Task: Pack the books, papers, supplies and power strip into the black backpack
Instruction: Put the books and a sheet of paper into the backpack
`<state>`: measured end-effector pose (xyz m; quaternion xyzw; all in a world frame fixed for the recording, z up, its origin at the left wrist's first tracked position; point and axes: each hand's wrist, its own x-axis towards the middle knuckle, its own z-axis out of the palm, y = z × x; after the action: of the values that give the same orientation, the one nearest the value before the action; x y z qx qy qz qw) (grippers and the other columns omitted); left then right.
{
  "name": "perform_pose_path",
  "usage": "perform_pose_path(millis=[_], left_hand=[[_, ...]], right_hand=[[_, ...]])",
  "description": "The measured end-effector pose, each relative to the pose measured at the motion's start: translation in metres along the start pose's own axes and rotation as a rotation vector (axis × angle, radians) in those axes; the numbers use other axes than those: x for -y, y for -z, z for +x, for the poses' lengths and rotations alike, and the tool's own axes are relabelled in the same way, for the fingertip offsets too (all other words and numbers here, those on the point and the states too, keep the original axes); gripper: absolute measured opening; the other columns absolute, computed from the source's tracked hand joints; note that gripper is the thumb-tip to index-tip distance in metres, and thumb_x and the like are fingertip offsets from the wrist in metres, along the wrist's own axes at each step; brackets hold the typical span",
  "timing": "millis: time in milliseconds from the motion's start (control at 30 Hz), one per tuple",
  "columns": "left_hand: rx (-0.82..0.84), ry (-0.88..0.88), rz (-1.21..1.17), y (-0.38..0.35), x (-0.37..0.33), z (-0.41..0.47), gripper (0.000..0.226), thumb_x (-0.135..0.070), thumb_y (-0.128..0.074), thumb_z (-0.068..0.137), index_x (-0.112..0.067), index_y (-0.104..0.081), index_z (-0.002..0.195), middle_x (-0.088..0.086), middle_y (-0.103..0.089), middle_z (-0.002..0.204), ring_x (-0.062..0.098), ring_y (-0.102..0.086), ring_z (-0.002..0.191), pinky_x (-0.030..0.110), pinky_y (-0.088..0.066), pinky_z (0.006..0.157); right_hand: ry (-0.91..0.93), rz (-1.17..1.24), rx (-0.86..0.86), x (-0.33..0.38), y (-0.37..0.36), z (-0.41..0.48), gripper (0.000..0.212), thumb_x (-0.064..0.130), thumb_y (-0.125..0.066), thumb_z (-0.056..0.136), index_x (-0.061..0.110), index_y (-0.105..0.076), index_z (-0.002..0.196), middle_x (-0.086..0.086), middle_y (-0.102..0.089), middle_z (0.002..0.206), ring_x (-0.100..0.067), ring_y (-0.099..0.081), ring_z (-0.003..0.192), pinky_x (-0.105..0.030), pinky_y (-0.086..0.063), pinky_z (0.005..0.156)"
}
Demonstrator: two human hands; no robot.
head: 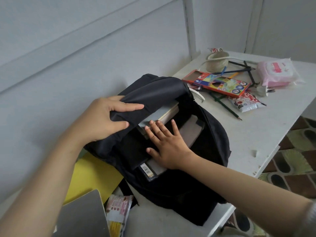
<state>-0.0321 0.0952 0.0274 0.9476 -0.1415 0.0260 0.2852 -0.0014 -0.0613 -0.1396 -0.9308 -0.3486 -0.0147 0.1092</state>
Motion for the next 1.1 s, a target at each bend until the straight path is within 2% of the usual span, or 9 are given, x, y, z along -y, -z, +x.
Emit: perform_pose_path(millis=[167, 267, 333, 400, 500, 667, 767, 933, 1100], left_hand=[[-0.03, 0.027, -0.019, -0.005, -0.001, -0.001, 0.066, 0.013, -0.068, 0.073, -0.045, -0.066, 0.104, -0.032, -0.055, 0.118, -0.018, -0.049, 0.109, -0.004, -0.029, 0.09], [-0.061, 0.043, -0.005, -0.011, 0.0, -0.005, 0.062, 0.012, -0.069, 0.073, -0.042, -0.066, 0.103, -0.034, -0.049, 0.118, -0.024, -0.045, 0.107, -0.006, -0.026, 0.089], [-0.081, 0.075, 0.013, -0.016, 0.003, -0.009, 0.06, 0.008, -0.071, 0.073, -0.045, -0.065, 0.099, -0.041, -0.044, 0.11, -0.03, -0.041, 0.101, -0.009, -0.022, 0.085], [-0.069, 0.121, 0.035, -0.021, 0.006, -0.016, 0.057, 0.0, -0.074, 0.074, -0.052, -0.064, 0.095, -0.043, -0.042, 0.108, -0.029, -0.04, 0.101, -0.008, -0.02, 0.088], [-0.04, 0.226, 0.029, -0.028, 0.013, -0.035, 0.05, -0.013, -0.076, 0.075, -0.059, -0.064, 0.092, -0.026, -0.045, 0.128, -0.007, -0.039, 0.122, 0.02, -0.021, 0.109], [-0.145, 0.331, -0.153, -0.026, 0.019, -0.097, 0.044, -0.007, -0.072, 0.079, -0.048, -0.069, 0.095, -0.027, -0.057, 0.122, -0.01, -0.049, 0.117, 0.022, -0.034, 0.105], [-0.312, 0.377, -0.294, -0.017, 0.013, -0.147, 0.037, -0.001, -0.068, 0.081, -0.034, -0.073, 0.097, -0.019, -0.065, 0.116, -0.003, -0.06, 0.106, 0.012, -0.044, 0.091], [-0.577, 0.582, -0.166, -0.024, 0.012, -0.236, 0.028, -0.044, -0.063, 0.067, -0.043, -0.069, 0.094, -0.015, -0.067, 0.11, -0.003, -0.056, 0.111, 0.014, -0.04, 0.095], [-0.642, 0.955, 0.036, -0.065, 0.017, -0.301, 0.025, -0.019, -0.075, 0.077, -0.043, -0.069, 0.079, 0.003, -0.049, 0.135, 0.009, -0.04, 0.126, 0.03, -0.032, 0.1]], right_hand=[[0.013, 0.015, 0.028, -0.001, 0.005, 0.0, 0.081, 0.058, 0.014, 0.078, 0.022, 0.01, 0.15, -0.002, 0.014, 0.158, -0.019, 0.015, 0.145, -0.049, 0.027, 0.103], [0.02, 0.106, 0.094, 0.002, 0.018, -0.003, 0.067, 0.054, -0.012, 0.097, 0.019, 0.007, 0.151, -0.004, 0.012, 0.159, -0.02, 0.012, 0.146, -0.049, 0.019, 0.11], [0.052, 0.175, 0.169, 0.009, 0.031, -0.007, 0.067, 0.048, -0.025, 0.099, 0.015, -0.001, 0.151, -0.007, 0.005, 0.159, -0.023, 0.003, 0.147, -0.049, 0.007, 0.115], [0.116, 0.216, 0.248, 0.019, 0.044, -0.016, 0.058, 0.044, -0.033, 0.098, 0.013, -0.027, 0.146, -0.011, -0.022, 0.155, -0.029, -0.026, 0.141, -0.046, -0.019, 0.114], [0.305, 0.289, 0.228, 0.04, 0.06, -0.037, 0.033, 0.039, -0.042, 0.095, 0.016, -0.059, 0.111, -0.005, -0.064, 0.111, -0.024, -0.061, 0.099, -0.038, -0.05, 0.084], [0.575, 0.47, 0.18, 0.08, 0.069, -0.05, 0.026, 0.033, -0.045, 0.094, 0.015, -0.064, 0.088, 0.001, -0.062, 0.075, -0.014, -0.056, 0.065, -0.033, -0.047, 0.056], [0.615, 0.595, 0.189, 0.107, 0.061, -0.044, 0.024, 0.027, -0.049, 0.092, 0.012, -0.067, 0.098, -0.001, -0.068, 0.085, -0.016, -0.06, 0.076, -0.037, -0.049, 0.066], [0.726, 0.618, 0.258, 0.153, 0.042, -0.021, 0.024, 0.018, -0.055, 0.09, 0.015, -0.068, 0.11, -0.002, -0.065, 0.106, -0.018, -0.058, 0.098, -0.037, -0.047, 0.084], [0.762, 0.538, 0.312, 0.195, 0.03, 0.009, 0.028, 0.016, -0.054, 0.091, 0.019, -0.064, 0.116, -0.005, -0.051, 0.134, -0.017, -0.041, 0.128, -0.029, -0.032, 0.105]])
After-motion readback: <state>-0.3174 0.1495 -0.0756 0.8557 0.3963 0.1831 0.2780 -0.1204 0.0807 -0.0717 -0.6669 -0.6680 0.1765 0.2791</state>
